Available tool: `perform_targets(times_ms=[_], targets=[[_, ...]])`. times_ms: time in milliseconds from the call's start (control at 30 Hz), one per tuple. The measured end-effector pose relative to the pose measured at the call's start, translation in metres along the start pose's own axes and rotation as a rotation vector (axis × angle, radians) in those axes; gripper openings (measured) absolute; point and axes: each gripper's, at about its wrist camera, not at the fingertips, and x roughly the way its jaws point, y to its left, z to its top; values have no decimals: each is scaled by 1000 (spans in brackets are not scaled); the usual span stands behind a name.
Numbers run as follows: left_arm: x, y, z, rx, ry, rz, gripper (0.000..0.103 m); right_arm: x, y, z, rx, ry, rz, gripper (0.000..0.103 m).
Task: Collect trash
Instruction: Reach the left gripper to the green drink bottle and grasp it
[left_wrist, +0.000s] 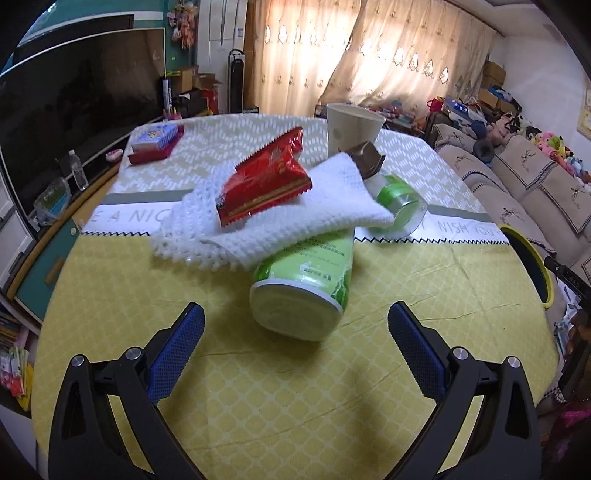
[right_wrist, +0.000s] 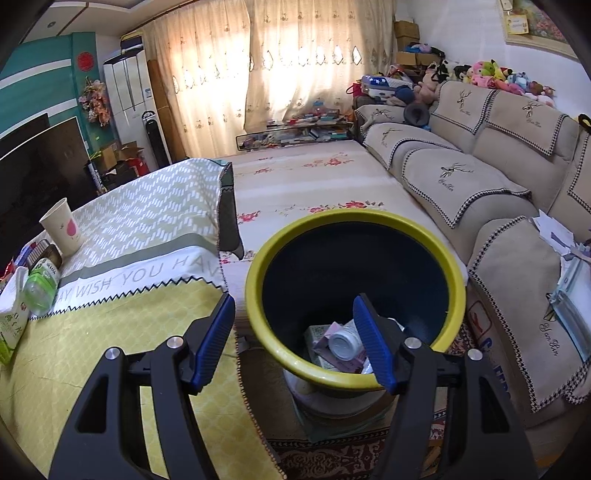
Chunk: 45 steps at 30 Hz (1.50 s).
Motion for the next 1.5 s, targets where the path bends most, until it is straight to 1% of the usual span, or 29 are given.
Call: perform_targets(times_ms=[67, 167, 233, 367, 433, 500, 667, 767, 1167, 1400, 1467, 1500], targets=[[4, -1, 1, 6, 6, -4, 95, 1, 2, -1, -1, 5, 2, 63], [10, -3, 3, 11, 14, -7, 88, 4, 3, -2, 1, 13, 10, 63], [13, -6, 4, 24, 20, -1, 80, 6, 3, -3, 1, 18, 13, 63], [21, -11, 7, 36, 36, 5, 71, 7, 3, -3, 3, 21, 19, 63], [26, -11, 9, 30, 44, 11, 61, 8, 3, -3, 5, 24, 21, 63], [30, -10, 10, 14, 56, 4, 55, 8, 2, -3, 7, 26, 22, 63], [27, -10, 9, 1, 47, 6, 55, 8, 1, -3, 12, 23, 25, 63], [14, -11, 10, 14, 23, 14, 55, 7, 0, -4, 16, 19, 29, 63], [-61, -22, 31, 95, -161, -5, 53, 4, 2, -6, 15, 23, 47, 63], [-68, -26, 39, 123, -178, 10, 53, 3, -1, -7, 20, 23, 47, 63], [-66, -26, 42, 128, -179, 24, 53, 4, -2, -8, 21, 25, 48, 63], [-65, -28, 44, 129, -178, 41, 56, 4, -3, -8, 21, 26, 47, 63]])
